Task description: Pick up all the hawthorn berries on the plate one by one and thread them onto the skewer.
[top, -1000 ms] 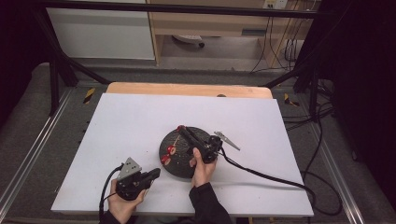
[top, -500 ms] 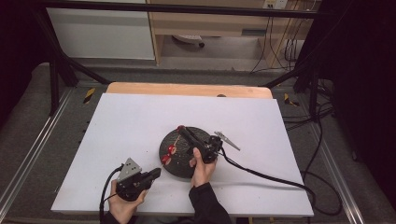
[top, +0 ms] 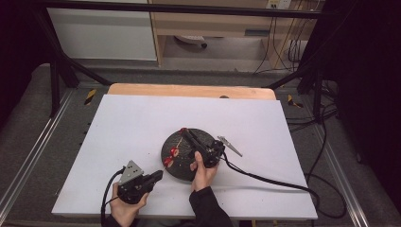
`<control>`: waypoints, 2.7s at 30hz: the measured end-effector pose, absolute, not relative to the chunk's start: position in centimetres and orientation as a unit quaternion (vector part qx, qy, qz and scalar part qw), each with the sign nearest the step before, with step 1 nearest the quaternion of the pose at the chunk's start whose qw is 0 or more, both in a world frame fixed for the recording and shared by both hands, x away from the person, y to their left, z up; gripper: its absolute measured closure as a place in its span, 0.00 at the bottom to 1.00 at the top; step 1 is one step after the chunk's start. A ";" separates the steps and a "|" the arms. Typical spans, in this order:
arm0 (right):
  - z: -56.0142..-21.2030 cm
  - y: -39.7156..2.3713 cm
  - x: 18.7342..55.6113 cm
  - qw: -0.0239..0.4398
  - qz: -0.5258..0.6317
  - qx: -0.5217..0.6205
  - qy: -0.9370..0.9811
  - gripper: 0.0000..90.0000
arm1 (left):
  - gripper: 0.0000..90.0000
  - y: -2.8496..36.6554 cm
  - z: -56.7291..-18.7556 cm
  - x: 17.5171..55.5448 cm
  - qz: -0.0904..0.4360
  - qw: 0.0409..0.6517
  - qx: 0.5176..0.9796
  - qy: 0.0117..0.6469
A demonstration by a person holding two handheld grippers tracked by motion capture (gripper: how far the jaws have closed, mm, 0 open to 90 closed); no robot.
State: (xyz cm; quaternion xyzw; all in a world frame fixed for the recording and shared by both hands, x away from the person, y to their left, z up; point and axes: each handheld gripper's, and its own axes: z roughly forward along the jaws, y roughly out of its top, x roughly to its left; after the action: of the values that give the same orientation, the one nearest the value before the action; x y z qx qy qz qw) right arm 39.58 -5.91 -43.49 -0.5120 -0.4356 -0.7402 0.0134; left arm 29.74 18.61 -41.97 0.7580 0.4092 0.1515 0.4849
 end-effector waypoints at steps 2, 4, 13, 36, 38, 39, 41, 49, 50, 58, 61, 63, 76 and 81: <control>-43.4 -5.9 39.4 0.011 -0.740 -0.508 -0.440 0.70 | 0.99 18.6 -42.0 29.7 0.151 0.485 0.759 0.407; -43.3 -5.9 39.2 0.009 -0.740 -0.507 -0.443 0.70 | 0.99 18.6 -42.0 29.7 0.150 0.486 0.760 0.405; -43.3 -5.9 38.9 0.007 -0.740 -0.505 -0.444 0.70 | 0.99 18.8 -41.9 29.7 0.151 0.486 0.760 0.404; -42.4 -7.0 39.3 -0.025 -0.681 -0.485 -0.548 0.38 | 0.99 19.3 -41.9 30.1 0.150 0.480 0.766 0.402; -42.1 -7.4 39.4 -0.029 -0.660 -0.478 -0.578 0.29 | 0.99 19.4 -41.9 30.1 0.149 0.479 0.767 0.401; -41.9 -7.6 39.4 -0.031 -0.648 -0.474 -0.595 0.25 | 0.99 19.4 -41.9 30.1 0.149 0.478 0.767 0.401; -41.8 -8.0 39.5 -0.042 -0.622 -0.463 -0.630 0.20 | 0.98 19.4 -42.0 30.2 0.149 0.476 0.768 0.401; -42.0 -9.3 39.6 -0.069 -0.534 -0.420 -0.731 0.07 | 0.98 19.6 -42.1 30.4 0.143 0.474 0.770 0.401; -42.1 -9.6 39.5 -0.071 -0.519 -0.415 -0.744 0.05 | 0.98 19.7 -42.1 30.4 0.143 0.475 0.770 0.401; -42.4 -11.9 39.2 -0.083 -0.461 -0.397 -0.790 0.02 | 0.98 19.8 -41.7 30.6 0.140 0.473 0.771 0.402; -42.5 -13.2 39.0 -0.093 -0.450 -0.394 -0.796 0.01 | 0.98 19.8 -41.6 30.7 0.136 0.469 0.775 0.401; -42.6 -14.0 38.9 -0.099 -0.443 -0.392 -0.801 0.01 | 0.98 19.7 -41.4 30.8 0.136 0.465 0.778 0.400; -43.8 -19.6 37.9 -0.101 -0.433 -0.397 -0.803 0.02 | 0.98 18.7 -40.5 32.8 0.121 0.429 0.802 0.398; -44.4 -21.1 37.3 -0.103 -0.426 -0.404 -0.803 0.02 | 0.98 17.8 -40.7 33.6 0.118 0.414 0.810 0.398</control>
State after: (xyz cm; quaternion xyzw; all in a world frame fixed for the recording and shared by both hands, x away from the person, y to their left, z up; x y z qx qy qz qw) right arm 37.31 -21.10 -44.35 -0.4037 -0.8032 -0.4258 -0.1032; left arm 33.62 17.80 -40.69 0.8104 0.3979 0.1180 0.4136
